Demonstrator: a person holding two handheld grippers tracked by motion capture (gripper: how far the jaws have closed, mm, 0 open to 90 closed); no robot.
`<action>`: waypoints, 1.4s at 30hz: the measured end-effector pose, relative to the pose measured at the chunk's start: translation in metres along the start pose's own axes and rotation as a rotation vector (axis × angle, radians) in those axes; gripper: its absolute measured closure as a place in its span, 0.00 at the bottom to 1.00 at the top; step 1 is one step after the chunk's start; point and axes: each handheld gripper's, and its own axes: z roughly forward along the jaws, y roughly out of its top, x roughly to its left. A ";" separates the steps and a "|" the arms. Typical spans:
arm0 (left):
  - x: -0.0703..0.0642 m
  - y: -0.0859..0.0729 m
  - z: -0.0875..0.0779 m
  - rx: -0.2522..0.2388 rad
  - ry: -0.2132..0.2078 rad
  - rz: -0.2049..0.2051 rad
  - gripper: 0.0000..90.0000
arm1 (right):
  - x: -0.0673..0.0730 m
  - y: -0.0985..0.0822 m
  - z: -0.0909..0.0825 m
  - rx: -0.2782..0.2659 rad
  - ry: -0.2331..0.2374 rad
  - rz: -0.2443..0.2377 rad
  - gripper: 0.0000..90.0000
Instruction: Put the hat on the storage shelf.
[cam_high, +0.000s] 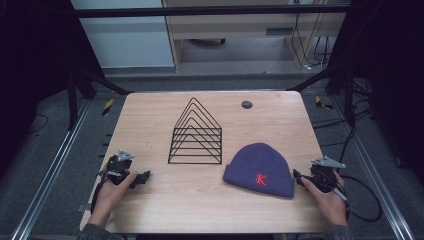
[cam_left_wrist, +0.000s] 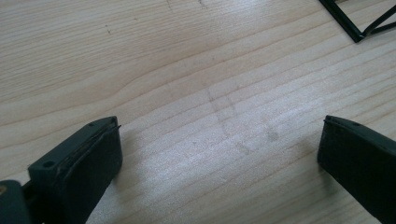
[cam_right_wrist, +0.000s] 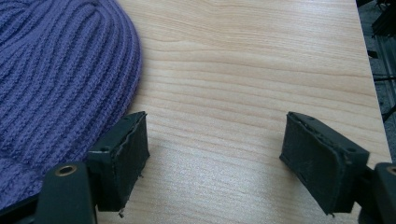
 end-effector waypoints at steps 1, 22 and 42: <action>0.000 0.000 0.000 0.000 0.000 -0.001 0.00 | 0.000 0.000 0.000 0.001 -0.001 -0.001 0.25; -0.002 -0.001 0.000 -0.007 0.003 0.003 0.00 | 0.020 0.032 -0.015 -0.026 0.019 -0.025 0.08; -0.004 -0.002 0.000 -0.013 0.000 0.006 0.00 | 0.071 0.141 0.037 0.202 0.197 -0.194 0.50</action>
